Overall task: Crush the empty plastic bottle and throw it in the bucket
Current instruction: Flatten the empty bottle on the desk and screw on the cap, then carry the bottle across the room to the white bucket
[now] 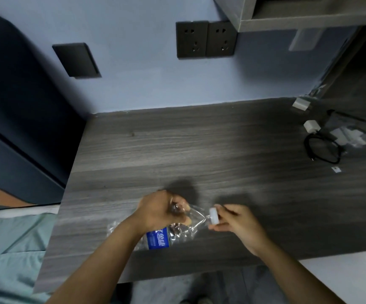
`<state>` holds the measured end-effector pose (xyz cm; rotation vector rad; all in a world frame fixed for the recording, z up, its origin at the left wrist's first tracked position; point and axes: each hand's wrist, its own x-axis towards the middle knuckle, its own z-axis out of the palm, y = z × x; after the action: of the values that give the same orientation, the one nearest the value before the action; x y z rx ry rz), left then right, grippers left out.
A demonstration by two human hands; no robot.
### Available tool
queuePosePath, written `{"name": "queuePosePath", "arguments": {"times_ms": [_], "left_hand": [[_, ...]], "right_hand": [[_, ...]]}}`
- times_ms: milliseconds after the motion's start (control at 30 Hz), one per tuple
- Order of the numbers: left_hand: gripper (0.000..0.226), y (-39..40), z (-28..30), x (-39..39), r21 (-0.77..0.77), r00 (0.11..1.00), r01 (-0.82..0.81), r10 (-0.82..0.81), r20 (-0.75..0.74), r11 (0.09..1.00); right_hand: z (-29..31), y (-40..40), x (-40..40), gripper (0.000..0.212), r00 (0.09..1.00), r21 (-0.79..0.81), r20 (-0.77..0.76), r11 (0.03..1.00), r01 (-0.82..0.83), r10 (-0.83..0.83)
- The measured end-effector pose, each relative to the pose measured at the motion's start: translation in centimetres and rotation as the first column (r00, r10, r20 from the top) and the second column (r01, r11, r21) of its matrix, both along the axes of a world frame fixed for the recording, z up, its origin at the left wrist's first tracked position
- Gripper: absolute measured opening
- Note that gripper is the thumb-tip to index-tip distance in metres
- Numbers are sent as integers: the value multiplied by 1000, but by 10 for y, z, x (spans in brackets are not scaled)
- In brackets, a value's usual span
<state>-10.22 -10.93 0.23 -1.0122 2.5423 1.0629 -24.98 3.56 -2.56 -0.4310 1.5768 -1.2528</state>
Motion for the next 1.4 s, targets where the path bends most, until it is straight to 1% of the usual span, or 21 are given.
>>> {"name": "queuePosePath", "arguments": {"times_ms": [67, 100, 167, 200, 267, 400, 500, 600, 733, 867, 900, 933, 967, 1033, 1100, 1133, 1167, 1233, 1300, 1333, 1400], "left_hand": [[32, -2, 1, 1, 53, 1000, -11, 12, -21, 999], [31, -3, 1, 1, 83, 999, -30, 34, -39, 996], [31, -3, 1, 1, 118, 997, -43, 50, -61, 992], [30, -3, 1, 0, 113, 997, -36, 42, -58, 993], [30, -2, 1, 0, 100, 998, -35, 40, -50, 994], [31, 0, -3, 2, 12, 999, -24, 25, -21, 1000], [33, 2, -5, 4, -87, 999, -42, 41, -19, 995], [35, 4, -4, 5, -123, 999, -42, 39, -29, 992], [34, 5, -1, 4, -11, 996, -74, 73, -49, 997], [33, 8, 0, 3, -10, 995, -88, 88, -49, 996], [33, 10, 0, 3, 4, 995, -88, 88, -53, 996], [32, 12, 1, 2, 55, 992, -100, 103, -73, 994], [32, 15, 4, 2, 151, 981, -135, 153, -119, 979], [26, 22, 10, 0, 358, 913, -235, 332, -239, 904], [21, 29, 14, -4, 479, 831, -315, 482, -278, 819], [17, 33, 16, -6, 524, 798, -344, 536, -275, 779], [12, 36, 18, -9, 567, 762, -367, 588, -272, 737], [11, 46, 18, -12, 610, 702, -406, 660, -268, 680], [9, 60, 15, -15, 653, 645, -439, 722, -250, 617], [9, 67, 13, -15, 687, 609, -451, 759, -230, 570], [12, 81, 7, -15, 735, 551, -477, 816, -178, 482]], "right_hand": [[4, 4, -3, 17, 1000, -84, 28, 996, -12, 14], [7, 7, -5, 17, 999, -114, 12, 992, -51, 53], [10, 10, -7, 25, 984, -121, -98, 979, -162, 151], [11, 9, -6, 31, 971, -105, -148, 974, -202, 186], [11, 7, -3, 34, 961, -77, -195, 974, -212, 193], [11, 4, 1, 28, 954, -49, -247, 981, -189, 171], [13, 3, 3, 25, 957, -42, -222, 979, -198, 184], [15, 1, 3, 24, 968, -51, -187, 983, -178, 165], [17, 2, 3, 22, 990, -70, -93, 991, -112, 105], [16, 2, 5, 20, 987, -69, -129, 992, -102, 93], [15, 3, 5, 19, 988, -76, -130, 993, -90, 80], [16, 4, 6, 18, 992, -86, -116, 995, -60, 50], [16, 5, 7, 16, 996, -97, -90, 995, -13, 4], [16, 6, 10, 12, 997, -106, -10, 992, 73, -75], [15, 11, 18, 9, 996, -111, 61, 991, 78, -71], [14, 14, 25, 13, 993, -115, 100, 991, 66, -54], [12, 19, 31, 24, 990, -114, 140, 992, 45, -29], [10, 28, 45, 38, 980, -104, 199, 995, -5, 26], [8, 36, 57, 29, 977, -106, 211, 994, -2, 24], [7, 39, 62, 22, 981, -102, 192, 994, 26, -6], [5, 44, 67, 17, 990, -72, 115, 993, 88, -79]]}}
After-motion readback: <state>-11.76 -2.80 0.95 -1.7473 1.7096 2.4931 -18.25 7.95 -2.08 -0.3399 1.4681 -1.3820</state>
